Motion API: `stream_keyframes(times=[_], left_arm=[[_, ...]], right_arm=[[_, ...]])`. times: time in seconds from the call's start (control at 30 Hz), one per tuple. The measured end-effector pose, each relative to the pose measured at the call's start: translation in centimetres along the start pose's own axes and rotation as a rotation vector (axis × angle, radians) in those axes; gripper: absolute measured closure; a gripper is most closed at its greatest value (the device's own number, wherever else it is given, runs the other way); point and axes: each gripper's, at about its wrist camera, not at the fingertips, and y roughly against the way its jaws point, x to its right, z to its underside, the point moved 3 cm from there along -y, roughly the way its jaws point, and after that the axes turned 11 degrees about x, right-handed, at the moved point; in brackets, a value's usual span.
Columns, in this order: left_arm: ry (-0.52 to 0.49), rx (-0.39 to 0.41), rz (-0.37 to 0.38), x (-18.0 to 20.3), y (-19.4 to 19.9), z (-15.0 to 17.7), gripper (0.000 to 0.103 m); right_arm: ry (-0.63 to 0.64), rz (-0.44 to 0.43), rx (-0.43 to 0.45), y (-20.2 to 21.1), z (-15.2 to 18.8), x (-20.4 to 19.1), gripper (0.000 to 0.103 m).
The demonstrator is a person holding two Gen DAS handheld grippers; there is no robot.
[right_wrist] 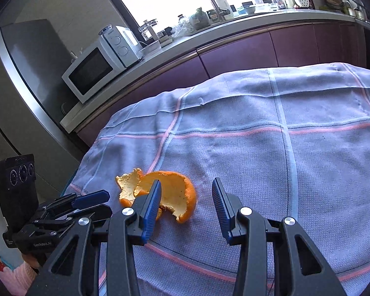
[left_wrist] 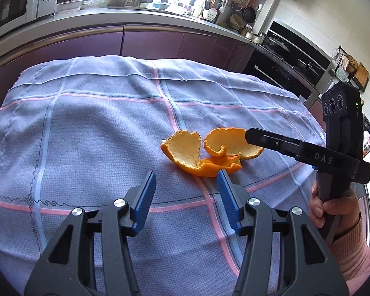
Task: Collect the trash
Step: 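Move both tools back over the table toward the orange peels, then grasp an orange peel with the left gripper while the right gripper grasps another peel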
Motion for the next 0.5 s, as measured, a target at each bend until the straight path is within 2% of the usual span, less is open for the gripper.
stream_keyframes(times=[0.4,0.5], left_arm=[[0.021,-0.053,0.018,0.6,-2.2,0.0,0.053],[0.029,-0.054,0.024,0.6,-2.8,-0.3,0.053]], right_arm=[[-0.001,-0.037,-0.038,-0.7,0.4,-0.1,0.063],[0.003,-0.047,-0.049,-0.8,0.6,-0.3,0.068]])
